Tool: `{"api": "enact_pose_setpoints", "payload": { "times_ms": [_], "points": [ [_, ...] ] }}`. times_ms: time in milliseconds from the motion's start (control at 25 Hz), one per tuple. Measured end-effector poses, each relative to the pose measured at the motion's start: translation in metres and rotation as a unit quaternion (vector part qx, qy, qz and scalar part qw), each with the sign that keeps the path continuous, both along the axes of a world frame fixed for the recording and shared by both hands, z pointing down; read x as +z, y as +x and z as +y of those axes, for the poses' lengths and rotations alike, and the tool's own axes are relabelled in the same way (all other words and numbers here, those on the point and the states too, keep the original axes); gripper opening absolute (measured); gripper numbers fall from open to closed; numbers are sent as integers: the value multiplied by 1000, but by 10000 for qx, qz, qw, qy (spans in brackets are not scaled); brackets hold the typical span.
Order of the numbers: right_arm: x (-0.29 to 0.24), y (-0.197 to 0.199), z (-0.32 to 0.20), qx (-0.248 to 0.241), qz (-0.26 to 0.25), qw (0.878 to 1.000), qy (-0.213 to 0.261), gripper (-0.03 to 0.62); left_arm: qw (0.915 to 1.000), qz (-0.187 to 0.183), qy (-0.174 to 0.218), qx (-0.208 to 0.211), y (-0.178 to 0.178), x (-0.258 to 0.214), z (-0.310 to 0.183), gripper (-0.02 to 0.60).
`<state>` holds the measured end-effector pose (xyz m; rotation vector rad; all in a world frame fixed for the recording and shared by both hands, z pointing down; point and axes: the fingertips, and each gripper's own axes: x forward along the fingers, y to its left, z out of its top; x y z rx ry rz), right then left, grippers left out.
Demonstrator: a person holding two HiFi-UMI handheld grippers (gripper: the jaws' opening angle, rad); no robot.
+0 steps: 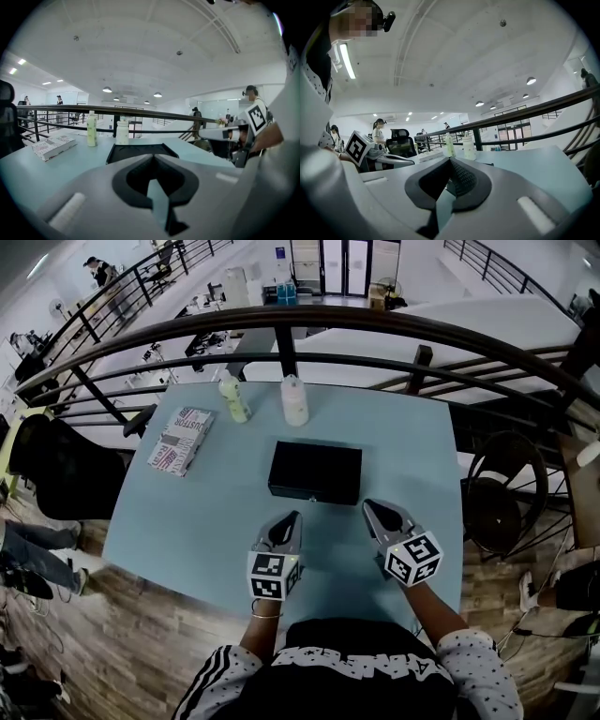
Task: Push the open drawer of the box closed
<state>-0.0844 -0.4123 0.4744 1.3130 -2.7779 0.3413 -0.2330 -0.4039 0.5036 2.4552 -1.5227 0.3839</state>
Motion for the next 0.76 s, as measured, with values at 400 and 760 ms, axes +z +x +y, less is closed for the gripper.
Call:
{"api": "enact_pose_setpoints", "payload": {
  "times_ms": [400,760],
  "points": [
    [-1,-4,4,-34,35,10000,11,-3,10000,-14,-10,-23,-3,1,2,0],
    [-1,-1,5,-66,51,10000,5,-3,10000,-25,-3,-3,2,1,2,0]
  ]
}}
